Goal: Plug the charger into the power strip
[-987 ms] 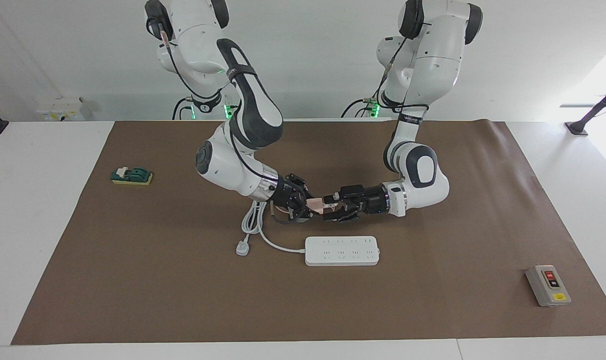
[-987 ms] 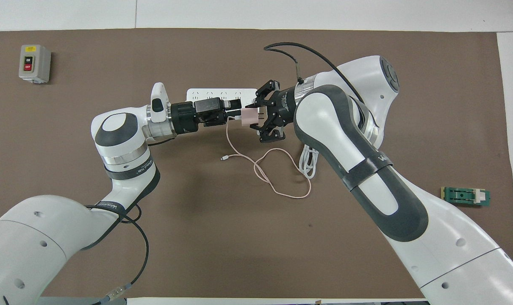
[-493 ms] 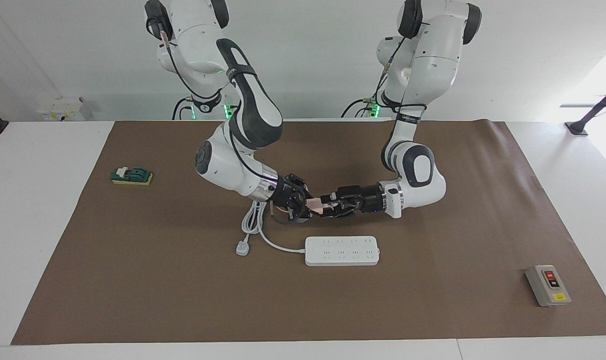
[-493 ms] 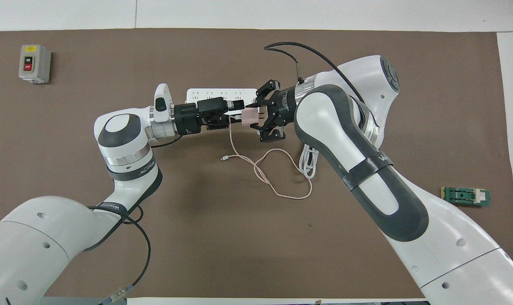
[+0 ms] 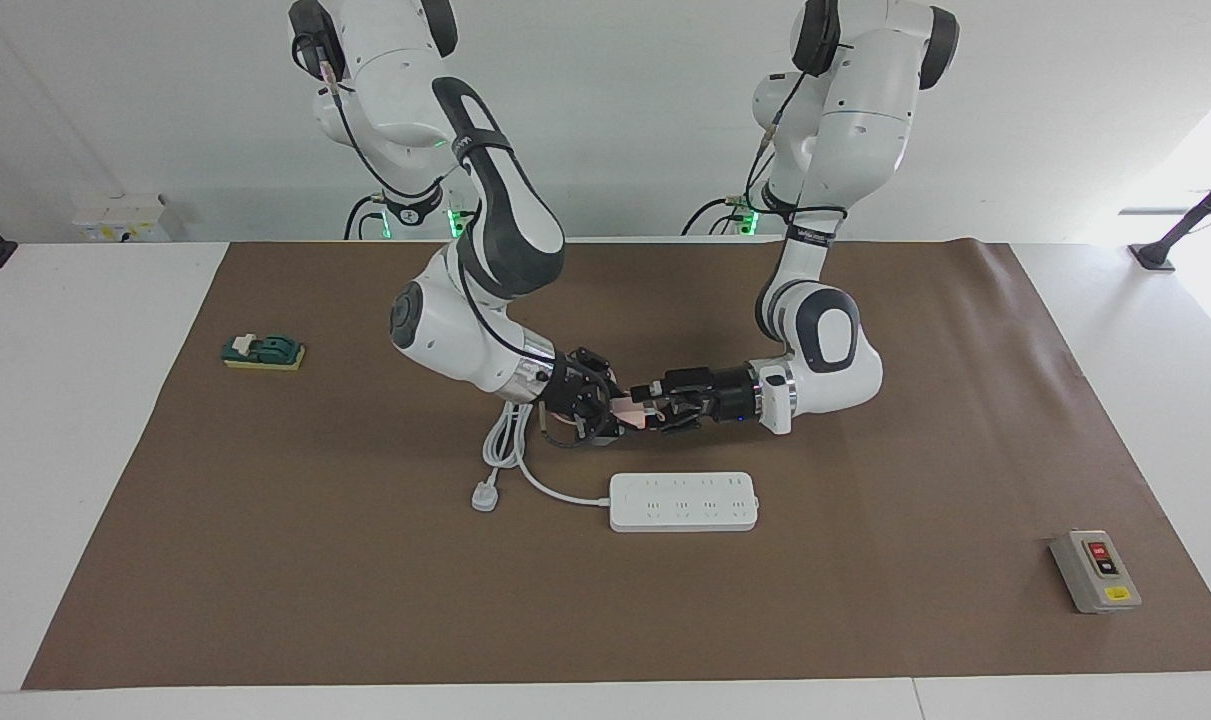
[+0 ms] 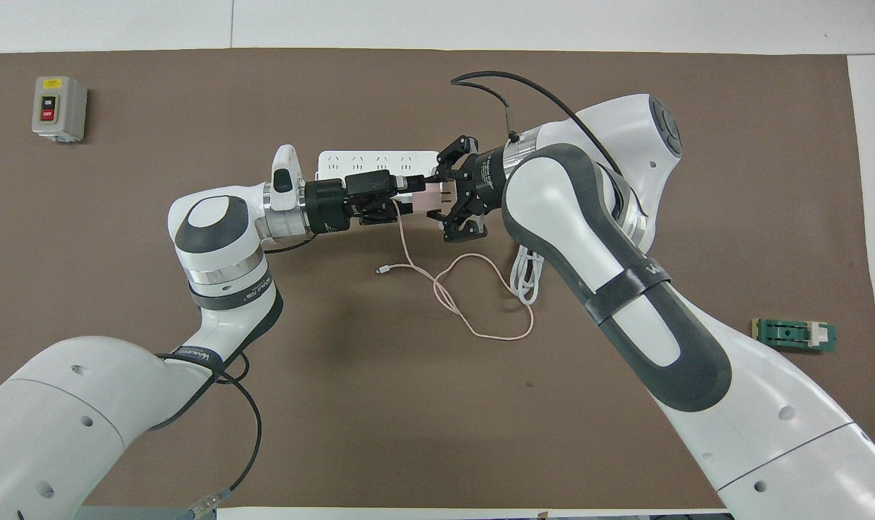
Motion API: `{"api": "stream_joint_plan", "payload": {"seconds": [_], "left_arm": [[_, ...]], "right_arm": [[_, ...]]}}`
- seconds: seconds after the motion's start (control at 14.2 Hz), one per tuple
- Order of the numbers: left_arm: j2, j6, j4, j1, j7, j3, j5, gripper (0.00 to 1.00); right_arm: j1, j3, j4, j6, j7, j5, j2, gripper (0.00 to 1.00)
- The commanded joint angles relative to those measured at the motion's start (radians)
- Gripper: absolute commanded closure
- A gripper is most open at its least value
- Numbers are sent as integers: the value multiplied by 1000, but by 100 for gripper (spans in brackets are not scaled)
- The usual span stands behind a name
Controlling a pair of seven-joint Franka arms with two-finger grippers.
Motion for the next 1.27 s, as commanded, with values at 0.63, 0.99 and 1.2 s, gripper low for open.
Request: {"api": "stream_joint_plan", "payload": {"seconds": [0.63,0.99,1.2], "left_arm": [[-62,-11,-87,-27,-11,18,-20,1],[-61,-11,-87,-22,-11,18,-19,9],[-59,-11,-87,-17,-12,18,-19,14]], "right_arm": [[-4,4,9,4,16,21,4,100],[-4,4,9,4,14,21,4,100],[-4,4,9,4,16,21,4,100]]}}
